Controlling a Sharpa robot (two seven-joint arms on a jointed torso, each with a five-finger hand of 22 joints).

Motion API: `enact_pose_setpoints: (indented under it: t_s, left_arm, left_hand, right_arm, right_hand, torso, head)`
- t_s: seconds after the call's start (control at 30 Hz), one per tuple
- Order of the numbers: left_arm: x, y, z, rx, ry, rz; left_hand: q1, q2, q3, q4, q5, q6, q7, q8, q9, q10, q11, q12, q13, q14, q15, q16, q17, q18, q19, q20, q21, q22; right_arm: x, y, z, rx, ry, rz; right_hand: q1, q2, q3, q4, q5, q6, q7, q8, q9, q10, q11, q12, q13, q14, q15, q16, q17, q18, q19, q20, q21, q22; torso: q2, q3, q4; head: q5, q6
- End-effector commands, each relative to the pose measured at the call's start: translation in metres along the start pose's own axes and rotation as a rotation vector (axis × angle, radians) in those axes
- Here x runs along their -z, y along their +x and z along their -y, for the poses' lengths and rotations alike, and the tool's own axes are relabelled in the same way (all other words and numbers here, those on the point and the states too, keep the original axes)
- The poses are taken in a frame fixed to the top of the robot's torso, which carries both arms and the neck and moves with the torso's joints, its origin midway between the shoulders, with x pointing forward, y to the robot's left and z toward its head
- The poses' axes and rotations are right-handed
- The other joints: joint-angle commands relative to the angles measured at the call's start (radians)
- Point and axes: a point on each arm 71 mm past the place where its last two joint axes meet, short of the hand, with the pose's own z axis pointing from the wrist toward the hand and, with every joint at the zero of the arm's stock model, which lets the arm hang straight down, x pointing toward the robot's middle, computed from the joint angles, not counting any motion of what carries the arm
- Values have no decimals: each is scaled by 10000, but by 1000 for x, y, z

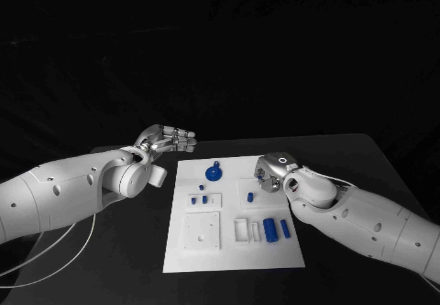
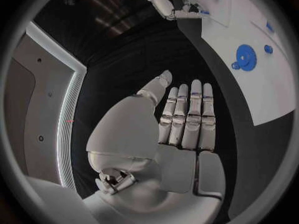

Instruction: Assemble the parts on the task board

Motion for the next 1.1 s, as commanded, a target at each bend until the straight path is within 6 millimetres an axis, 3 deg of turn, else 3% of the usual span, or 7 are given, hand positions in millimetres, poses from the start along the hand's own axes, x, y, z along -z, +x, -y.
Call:
enact_pose_setpoints:
  t_s: [0.03, 0.27, 0.33, 0.6, 0.77, 0.9, 1.1]
  left_arm:
    - [-1, -1, 2, 58, 104, -6]
    - [-2, -3, 2, 33, 100, 49]
    - [-3, -3, 2, 32, 99, 63]
    - [-10, -2, 2, 55, 181, 237]
    - [-15, 1, 2, 82, 276, 362]
    - [-20, 6, 3, 116, 342, 404]
    - [-25, 12, 4, 138, 396, 428]
  left_hand:
    - [-34, 61, -20, -15, 11, 57, 4, 1, 3, -53, -10, -19, 0, -86, -7, -30, -7, -121, 85, 8, 30, -9]
    - [-34, 61, -20, -15, 11, 57, 4, 1, 3, -53, -10, -19, 0, -86, -7, -30, -7, -121, 85, 8, 30, -9]
    - [-34, 61, -20, -15, 11, 57, 4, 1, 3, -53, -10, -19, 0, -86, -7, -30, -7, -121, 85, 8, 30, -9]
    - [-21, 76, -18, -14, 19, 62, 5, 0, 3, -46, -12, -16, 0, -80, -9, -29, -6, -121, 90, 6, 41, -69]
    - [-5, 85, -15, -13, 13, 84, 1, 3, 4, -25, -20, -16, 0, -63, -17, -29, -6, -121, 98, -1, 51, -82]
    - [5, 93, -12, -9, 17, 94, -1, 2, 3, -18, -23, -18, 0, -56, -20, -29, -7, -121, 100, -5, 56, -88]
    - [4, 95, -16, 0, 15, 99, -1, 0, 3, -15, -23, -18, 0, -53, -19, -29, -8, -122, 104, -8, 62, -91]
  right_arm:
    - [1, -10, -1, -376, -38, 567]
    - [4, -29, -5, -958, -226, 896]
    - [6, -33, -12, -1326, -464, 956]
    - [22, -36, -52, -2634, -1617, 1118]
    - [29, -31, -81, -3175, -2265, 1062]
    - [32, -22, -102, -3342, -2658, 894]
    - [37, -5, -123, -3377, -3013, 597]
  right_hand:
    - [30, 46, 41, 7, 6, 84, -11, 31, -16, 153, -63, 30, -25, 12, -40, -56, 20, -41, 360, -67, 60, 745]
    - [46, 49, 1, 40, -2, 87, -18, 35, -19, 155, -69, 25, -28, 13, -42, -75, 39, -37, 352, -67, 148, 756]
    - [51, 50, -12, 45, 0, 84, -16, 35, -20, 153, -68, 25, -28, 14, -42, -79, 43, -30, 349, -70, 156, 756]
    - [79, 89, -68, 61, 12, 56, -6, 33, -22, 120, -58, 25, -28, 22, -34, -112, 57, 13, 333, -58, 163, 748]
    - [81, 104, -88, 53, 19, 44, -2, 33, -21, 105, -52, 24, -28, 29, -29, -123, 57, 43, 332, -48, 177, 747]
    - [84, 115, -97, 48, 18, 38, 1, 33, -21, 100, -50, 24, -28, 29, -29, -129, 56, 51, 334, -43, 184, 748]
    - [88, 127, -108, 34, 20, 36, 1, 35, -20, 94, -48, 25, -27, 32, -24, -135, 55, 63, 330, -36, 166, 744]
  torso:
    - [-12, 1, -18]
    - [-8, 5, -18]
    - [-12, 2, -11]
    - [-42, -31, 5]
    - [-97, -72, 5]
    - [-110, -115, 43]
    - [-108, -120, 30]
  head:
    - [28, -8]
    - [71, -2]
    - [151, -13]
    - [661, -119]
    - [1114, -331]
    - [1325, -452]
    - [1548, -540]
